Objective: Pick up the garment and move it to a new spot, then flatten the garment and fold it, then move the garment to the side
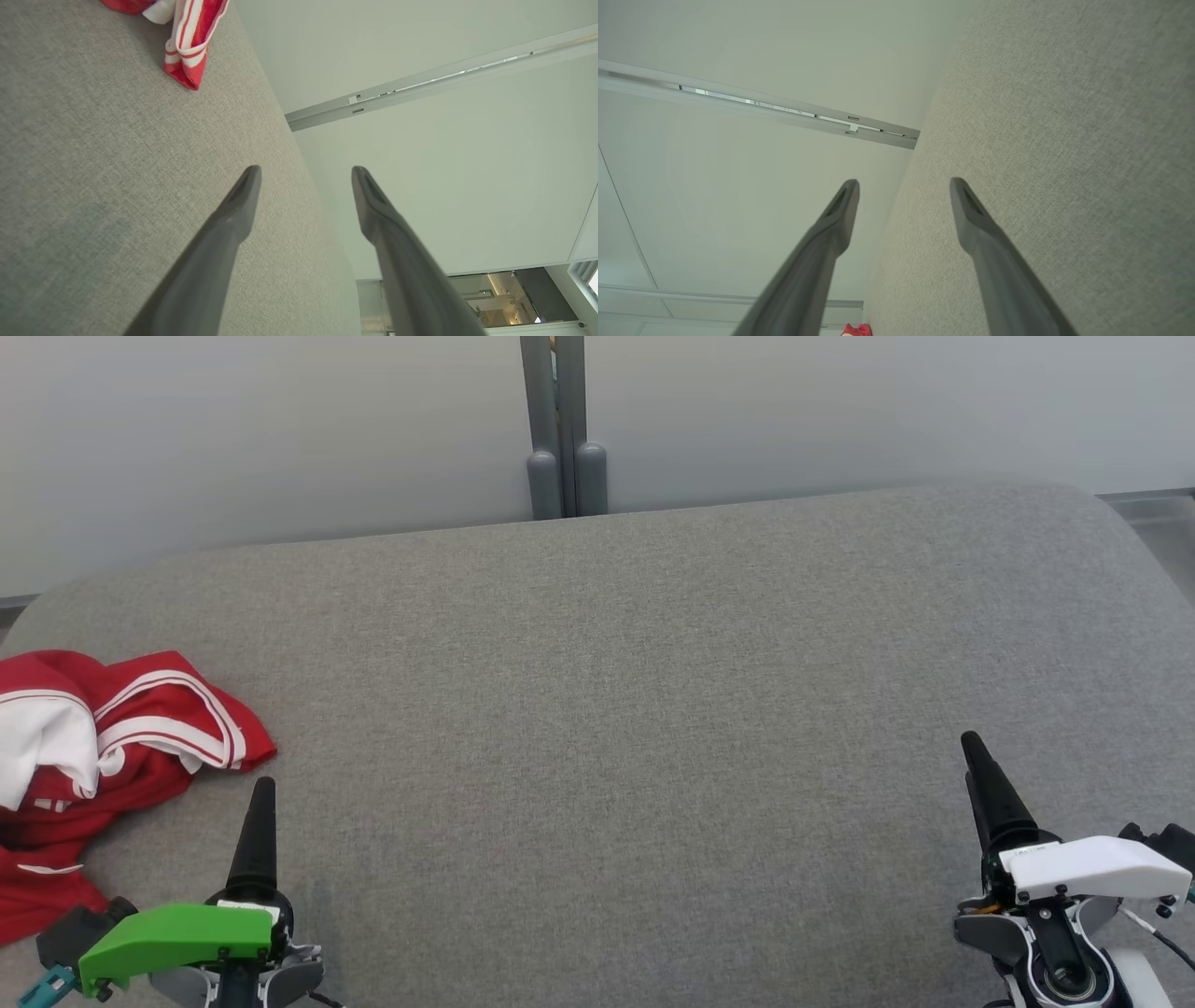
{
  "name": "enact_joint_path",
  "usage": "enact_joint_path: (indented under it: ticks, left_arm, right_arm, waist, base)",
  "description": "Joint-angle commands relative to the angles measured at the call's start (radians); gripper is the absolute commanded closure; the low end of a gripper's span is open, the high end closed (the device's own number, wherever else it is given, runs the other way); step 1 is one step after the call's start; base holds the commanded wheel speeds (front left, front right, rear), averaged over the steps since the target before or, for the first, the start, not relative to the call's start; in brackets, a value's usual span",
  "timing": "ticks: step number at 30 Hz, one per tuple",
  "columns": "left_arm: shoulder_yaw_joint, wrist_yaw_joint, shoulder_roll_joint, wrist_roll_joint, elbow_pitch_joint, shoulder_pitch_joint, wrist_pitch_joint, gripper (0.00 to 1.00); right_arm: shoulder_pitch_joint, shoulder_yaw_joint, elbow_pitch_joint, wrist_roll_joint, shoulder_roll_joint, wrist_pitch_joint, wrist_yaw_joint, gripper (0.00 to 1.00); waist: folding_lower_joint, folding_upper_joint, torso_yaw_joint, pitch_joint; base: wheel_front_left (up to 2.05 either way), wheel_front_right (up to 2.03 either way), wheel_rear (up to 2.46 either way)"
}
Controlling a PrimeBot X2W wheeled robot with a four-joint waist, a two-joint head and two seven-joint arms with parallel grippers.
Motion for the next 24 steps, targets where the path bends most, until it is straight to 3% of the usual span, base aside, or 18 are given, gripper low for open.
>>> enact_joint_path:
  ticks: [1, 24]
  left_arm:
    - [-0.005, 0.005, 0.008, 0.062, -0.021, -0.016, -0.012, 0.00]
    - [-0.044, 0.051, 0.015, 0.458, -0.031, 0.007, -0.105, 0.00]
  right_arm:
    - [-0.008, 0.008, -0.024, -0.055, -0.011, -0.014, 0.000, 0.00]
    - [0.017, 0.052, -0.059, -0.429, -0.042, -0.103, 0.000, 0.00]
  waist:
    - [0.0000, 0.0000, 0.000, 0.000]
    - [0.0000, 0.0000, -0.005, 0.002]
  base:
    - [0.00, 0.00, 0.00]
    - [0.00, 0.00, 0.00]
